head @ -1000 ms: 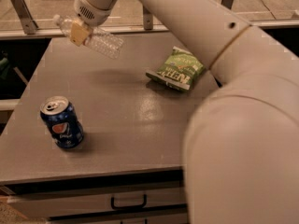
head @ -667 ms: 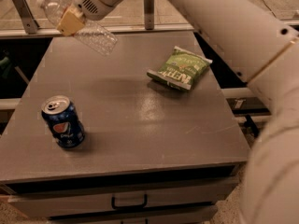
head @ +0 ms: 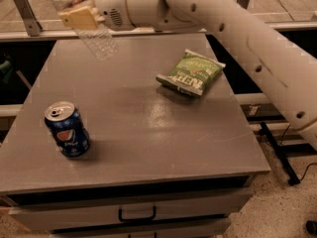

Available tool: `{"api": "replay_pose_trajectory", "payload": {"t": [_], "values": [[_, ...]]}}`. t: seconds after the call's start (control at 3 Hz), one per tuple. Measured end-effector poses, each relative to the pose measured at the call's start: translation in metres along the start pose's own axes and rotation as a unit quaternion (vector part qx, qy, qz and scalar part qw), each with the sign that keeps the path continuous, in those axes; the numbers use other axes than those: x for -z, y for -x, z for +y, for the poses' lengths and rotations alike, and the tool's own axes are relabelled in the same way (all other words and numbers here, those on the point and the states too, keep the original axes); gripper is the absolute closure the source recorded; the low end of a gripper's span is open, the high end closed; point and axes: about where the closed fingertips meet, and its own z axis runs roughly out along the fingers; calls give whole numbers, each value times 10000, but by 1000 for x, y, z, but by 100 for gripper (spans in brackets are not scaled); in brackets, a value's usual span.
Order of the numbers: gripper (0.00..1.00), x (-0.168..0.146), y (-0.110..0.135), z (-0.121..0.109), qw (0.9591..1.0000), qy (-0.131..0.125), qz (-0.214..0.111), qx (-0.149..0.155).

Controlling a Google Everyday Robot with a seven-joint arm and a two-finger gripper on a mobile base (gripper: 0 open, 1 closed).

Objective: Place water bottle upright

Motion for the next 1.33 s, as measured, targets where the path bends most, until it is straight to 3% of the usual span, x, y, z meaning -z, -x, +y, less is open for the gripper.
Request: {"api": "replay_pose_trajectory", "payload": {"t": [0.33,0.67,1.33], "values": [[100,31,-2,-16,9947,-312,-938,-300],[100,41,1,-8,9891,-345,-1392,-347],[100,39,6,-4,9887,-308,-1434,-312]]}}
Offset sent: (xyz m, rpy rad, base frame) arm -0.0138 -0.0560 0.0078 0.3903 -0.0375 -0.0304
